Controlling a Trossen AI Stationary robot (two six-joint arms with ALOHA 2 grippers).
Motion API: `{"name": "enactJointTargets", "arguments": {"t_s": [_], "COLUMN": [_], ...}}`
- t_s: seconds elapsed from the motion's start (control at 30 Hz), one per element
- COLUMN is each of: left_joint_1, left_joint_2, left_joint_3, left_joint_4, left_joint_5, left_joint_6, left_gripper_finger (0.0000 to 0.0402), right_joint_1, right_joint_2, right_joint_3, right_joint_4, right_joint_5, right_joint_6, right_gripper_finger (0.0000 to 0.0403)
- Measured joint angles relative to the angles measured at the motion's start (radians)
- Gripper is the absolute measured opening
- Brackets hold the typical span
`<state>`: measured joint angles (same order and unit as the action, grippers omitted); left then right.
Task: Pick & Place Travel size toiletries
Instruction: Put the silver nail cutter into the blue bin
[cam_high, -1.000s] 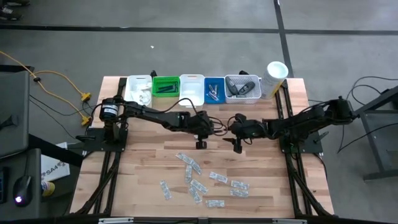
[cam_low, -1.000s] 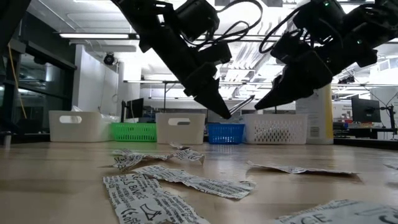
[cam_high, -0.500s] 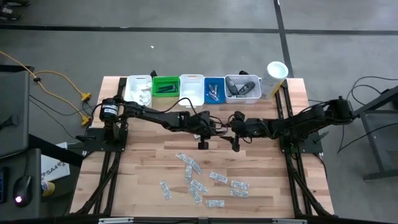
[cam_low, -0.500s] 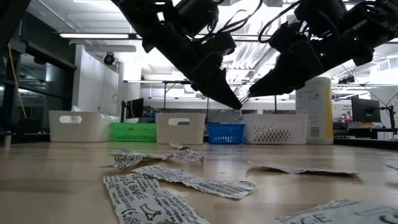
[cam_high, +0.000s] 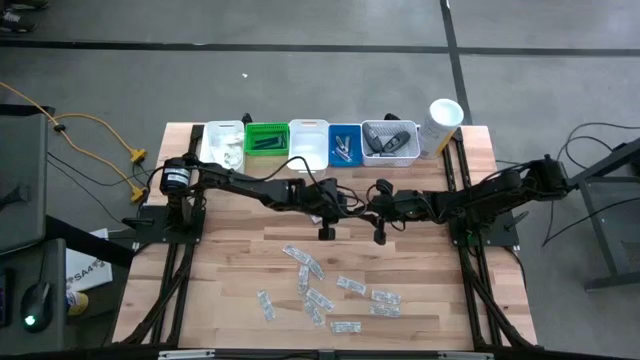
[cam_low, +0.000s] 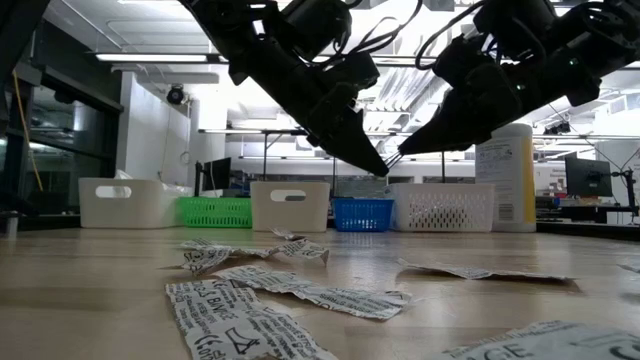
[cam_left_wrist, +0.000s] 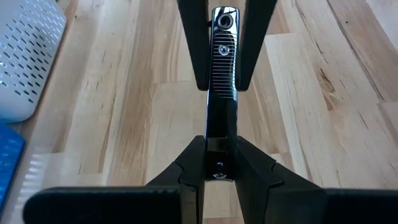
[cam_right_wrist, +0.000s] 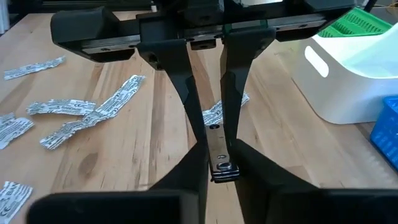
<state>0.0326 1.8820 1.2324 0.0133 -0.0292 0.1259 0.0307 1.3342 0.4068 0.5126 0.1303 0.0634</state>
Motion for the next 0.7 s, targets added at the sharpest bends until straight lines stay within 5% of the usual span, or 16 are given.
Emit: {"name": "enactJointTargets", "arguments": {"t_s": [0.17,0.37,0.7], "left_joint_1": [0.0,0.0,0.0], "left_joint_2": [0.0,0.0,-0.121], "left_joint_3": [0.0,0.002,-0.023], "left_joint_4": [-0.002,-0.035,-0.323], "left_joint_5": [0.0,-0.014,-0.228], "left_joint_6": [-0.006,-0.002,-0.062], "left_gripper_finger": [0.0062,0.0147,0.0181], "right_joint_1": [-0.001,0.0,-0.085], "right_joint_2": [0.0,0.0,-0.008], "right_joint_3": [0.0,0.0,0.034], "right_joint_4": [0.0,0.0,0.006], "right_joint_5": [-0.02,-0.01,0.128], "right_joint_6": [-0.001,0.016,0.012], "right_gripper_finger": [0.0039,0.0039,0.0039]}}
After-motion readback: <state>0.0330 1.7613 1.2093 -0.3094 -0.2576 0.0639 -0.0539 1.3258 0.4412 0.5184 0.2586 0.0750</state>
